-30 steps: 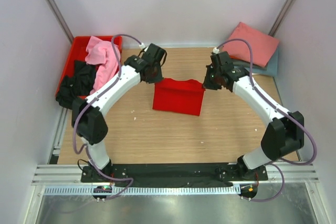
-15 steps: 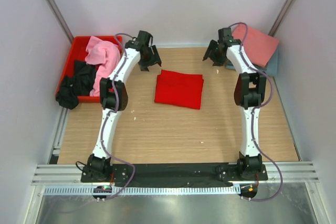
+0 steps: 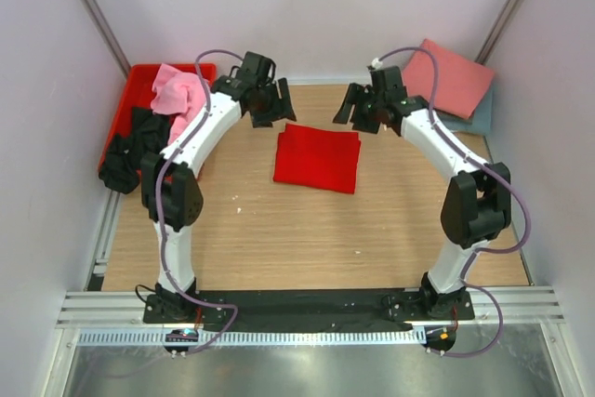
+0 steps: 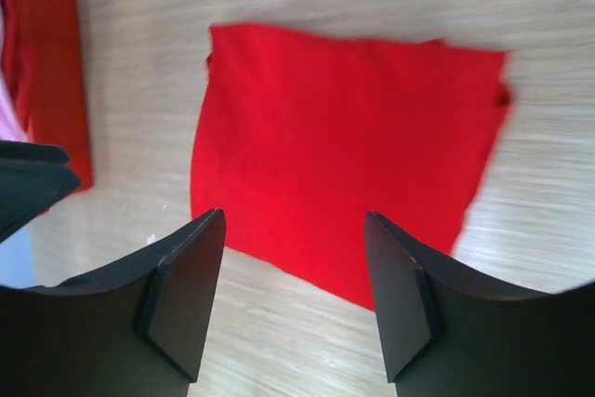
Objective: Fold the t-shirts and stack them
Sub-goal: Fold the tshirt
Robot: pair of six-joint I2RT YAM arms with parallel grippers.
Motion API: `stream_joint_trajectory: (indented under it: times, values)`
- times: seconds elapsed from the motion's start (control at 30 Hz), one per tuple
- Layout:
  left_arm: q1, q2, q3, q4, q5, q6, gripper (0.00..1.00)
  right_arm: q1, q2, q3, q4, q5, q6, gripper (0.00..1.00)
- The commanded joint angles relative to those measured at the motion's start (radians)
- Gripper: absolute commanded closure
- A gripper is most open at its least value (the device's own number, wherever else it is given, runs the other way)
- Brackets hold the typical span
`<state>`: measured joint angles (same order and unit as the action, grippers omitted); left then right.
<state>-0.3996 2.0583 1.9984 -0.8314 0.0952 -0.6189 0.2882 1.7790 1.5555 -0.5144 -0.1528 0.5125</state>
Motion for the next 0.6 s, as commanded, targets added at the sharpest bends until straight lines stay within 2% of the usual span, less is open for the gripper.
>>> stream_joint_trajectory:
  times: [0.0,0.03,0.1,0.13,0.2,0.37,0.57]
  values:
    - [-0.024,-0.065,-0.163,0.130,0.035,-0.017,0.33,-0.006,0.033,-0.161,0.195,-0.215,0.053,0.35]
    - [-0.037,-0.070,-0.200,0.187,0.052,-0.028,0.33,0.008,0.043,-0.181,0.245,-0.276,0.060,0.40]
    - [-0.056,-0.073,-0.287,0.236,0.103,-0.057,0.34,0.020,0.089,-0.213,0.367,-0.426,0.089,0.43]
    - [-0.059,-0.067,-0.309,0.280,0.125,-0.071,0.35,0.029,0.106,-0.222,0.432,-0.451,0.107,0.48]
    - [-0.067,-0.056,-0.366,0.319,0.153,-0.082,0.36,0.032,0.164,-0.250,0.473,-0.484,0.121,0.50]
    - [-0.068,0.016,-0.432,0.371,0.172,-0.073,0.39,0.043,0.224,-0.337,0.449,-0.367,0.104,0.57]
    - [-0.096,-0.027,-0.611,0.391,0.123,-0.062,0.42,0.092,0.131,-0.523,0.372,-0.159,0.110,0.58]
